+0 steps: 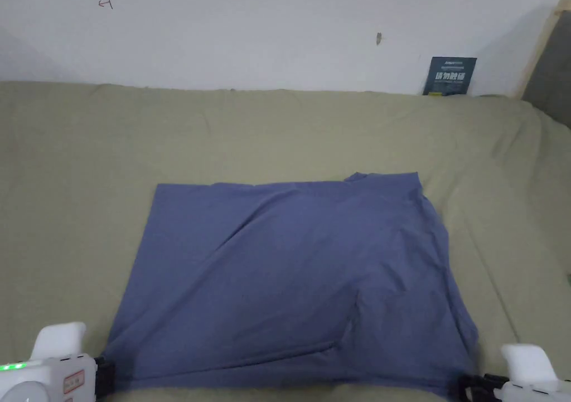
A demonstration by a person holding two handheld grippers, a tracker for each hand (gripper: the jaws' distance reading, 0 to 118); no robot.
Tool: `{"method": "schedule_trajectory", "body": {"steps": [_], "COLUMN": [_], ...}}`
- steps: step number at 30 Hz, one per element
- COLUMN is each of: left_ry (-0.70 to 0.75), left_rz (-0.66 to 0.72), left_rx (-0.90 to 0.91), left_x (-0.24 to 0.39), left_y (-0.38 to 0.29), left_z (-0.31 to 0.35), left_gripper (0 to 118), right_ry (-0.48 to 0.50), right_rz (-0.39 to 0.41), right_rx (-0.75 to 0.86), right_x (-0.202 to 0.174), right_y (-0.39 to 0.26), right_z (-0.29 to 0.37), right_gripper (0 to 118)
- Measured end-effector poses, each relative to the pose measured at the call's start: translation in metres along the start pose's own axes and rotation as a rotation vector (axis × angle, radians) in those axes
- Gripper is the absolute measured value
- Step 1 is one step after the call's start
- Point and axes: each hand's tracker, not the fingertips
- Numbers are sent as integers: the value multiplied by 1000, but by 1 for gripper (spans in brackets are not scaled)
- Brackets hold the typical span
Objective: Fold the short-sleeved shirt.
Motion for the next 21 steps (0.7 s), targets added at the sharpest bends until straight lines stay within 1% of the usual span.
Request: {"method": "schedule_trajectory", "body": {"steps": [1,2,3,5,8,9,10,12,14,17,20,21], "left_ry": [-1,-2,-3,-5,-9,-12,-15,-15,-29,-49,-58,-56], "left_rz": [-1,-1,0,1,-11,-10,-7,-12,-13,-1,-13,-20], "left_rx": [0,1,7,9,26,30,37,49,66,94,116,123], "left_x": [0,-1,-3,-4,-2,0,0,1,1,0,7,10], "left_y": [0,1,1,1,2,3,6,11,22,46,72,80], "left_z": [1,1,3,2,11,13,16,20,26,28,25,23], "left_gripper": [3,3,3,3,3,3,3,3,3,3,3,3], "right_ry": [-17,-15,-16,-11,1,-11,-12,-2,3,12,-1,-1], "right_rz": [5,20,18,-11,-19,1,1,3,2,-9,29,26], "right_rx": [-15,-5,7,4,22,41,49,55,71,88,103,105], "right_x": [-2,-3,-3,-1,3,-9,-15,-18,-8,-6,-7,-2], "right_y": [0,-2,-3,-5,-2,4,7,16,26,48,74,83], "right_z": [-3,-3,-1,-4,-3,13,20,27,27,34,33,28], "right_gripper": [7,7,7,7,7,7,7,7,7,7,7,7]}}
